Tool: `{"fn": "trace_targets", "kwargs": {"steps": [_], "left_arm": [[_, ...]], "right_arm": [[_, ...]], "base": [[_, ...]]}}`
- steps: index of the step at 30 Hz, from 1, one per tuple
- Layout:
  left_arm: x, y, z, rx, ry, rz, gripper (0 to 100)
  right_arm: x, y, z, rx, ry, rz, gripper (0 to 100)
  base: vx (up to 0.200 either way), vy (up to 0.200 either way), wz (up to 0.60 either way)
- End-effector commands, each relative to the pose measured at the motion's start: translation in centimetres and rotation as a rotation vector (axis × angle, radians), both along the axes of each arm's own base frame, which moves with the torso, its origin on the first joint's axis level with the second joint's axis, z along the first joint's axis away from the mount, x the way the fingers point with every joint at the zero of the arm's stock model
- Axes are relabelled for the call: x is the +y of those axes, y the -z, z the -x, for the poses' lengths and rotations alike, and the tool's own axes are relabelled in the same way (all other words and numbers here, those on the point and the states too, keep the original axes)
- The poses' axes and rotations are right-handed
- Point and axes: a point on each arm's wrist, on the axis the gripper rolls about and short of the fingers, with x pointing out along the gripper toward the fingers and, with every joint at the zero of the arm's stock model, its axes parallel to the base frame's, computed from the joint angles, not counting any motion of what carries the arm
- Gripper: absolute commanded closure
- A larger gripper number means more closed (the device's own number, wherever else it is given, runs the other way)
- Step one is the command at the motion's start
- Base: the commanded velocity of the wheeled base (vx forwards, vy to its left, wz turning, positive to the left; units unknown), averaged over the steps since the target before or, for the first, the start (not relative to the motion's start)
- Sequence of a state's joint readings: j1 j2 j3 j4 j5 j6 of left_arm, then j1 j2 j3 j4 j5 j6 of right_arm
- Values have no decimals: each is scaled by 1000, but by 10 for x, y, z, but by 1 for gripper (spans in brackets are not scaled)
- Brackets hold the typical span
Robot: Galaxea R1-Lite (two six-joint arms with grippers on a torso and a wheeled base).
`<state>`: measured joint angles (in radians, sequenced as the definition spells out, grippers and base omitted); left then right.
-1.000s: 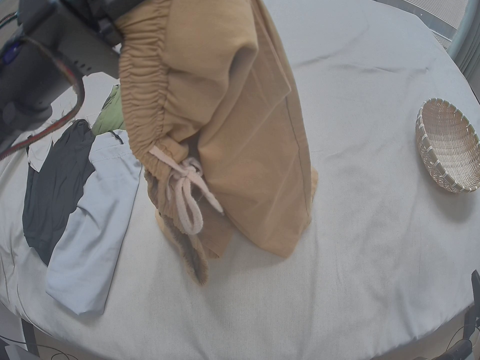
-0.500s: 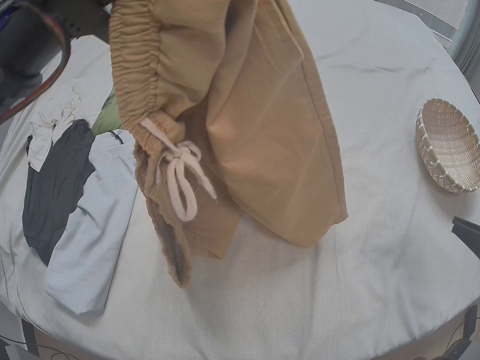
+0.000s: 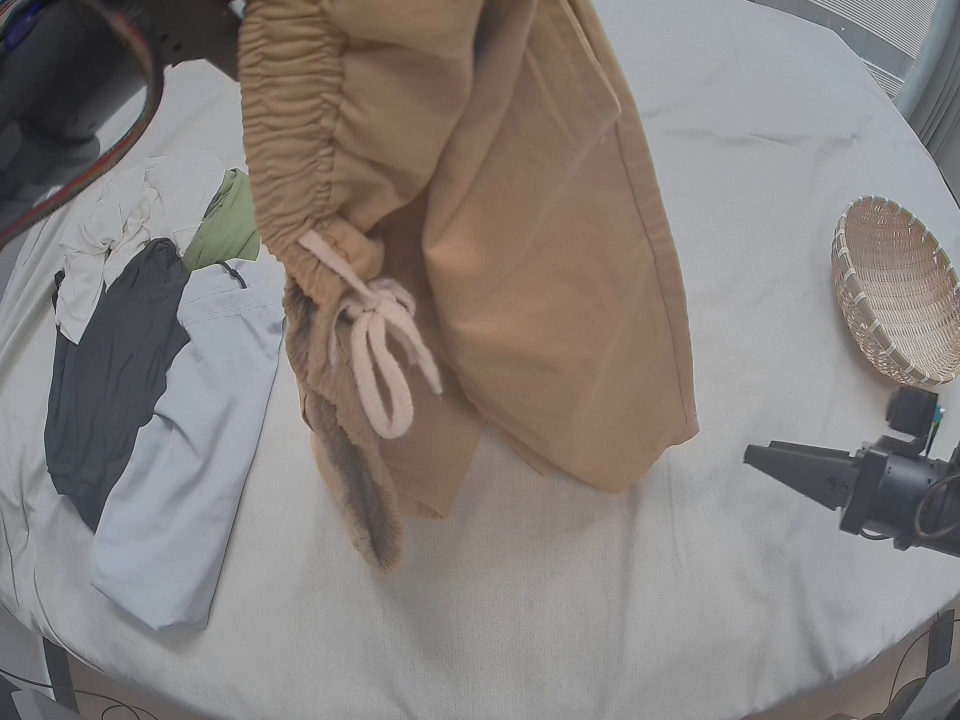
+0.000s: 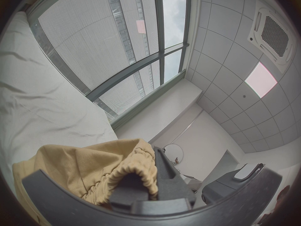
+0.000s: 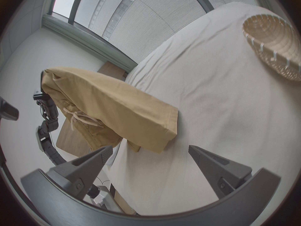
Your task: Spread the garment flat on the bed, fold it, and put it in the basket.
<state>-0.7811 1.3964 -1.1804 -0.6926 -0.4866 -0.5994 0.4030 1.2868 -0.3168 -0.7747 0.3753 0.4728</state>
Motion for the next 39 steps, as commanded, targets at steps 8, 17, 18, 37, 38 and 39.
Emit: {"fn": "trace_targets", "kwargs": {"steps": [8, 17, 18, 37, 38, 39], "left_arm": [[-3, 0, 3, -1, 18, 1, 100], [-2, 0, 4, -3, 18, 3, 100], [-2, 0, 4, -4, 18, 4, 100], [8, -1, -8, 6, -72, 8, 100], [9, -1, -9, 7, -74, 7, 100], [11, -1, -11, 27, -102, 1, 100]], "right_arm": [[42, 54, -48, 91, -40, 63, 0], [58, 61, -67, -20, -65, 61, 0], [59, 60, -68, -36, -66, 53, 0], [35, 25, -15, -321, 5, -41, 100], [35, 23, -15, -326, 7, -44, 100], [28, 11, -8, -372, 28, -82, 100]], "base": [[0, 0, 0], [0, 0, 0], [0, 0, 0], [0, 0, 0], [0, 0, 0], [0, 0, 0]]}}
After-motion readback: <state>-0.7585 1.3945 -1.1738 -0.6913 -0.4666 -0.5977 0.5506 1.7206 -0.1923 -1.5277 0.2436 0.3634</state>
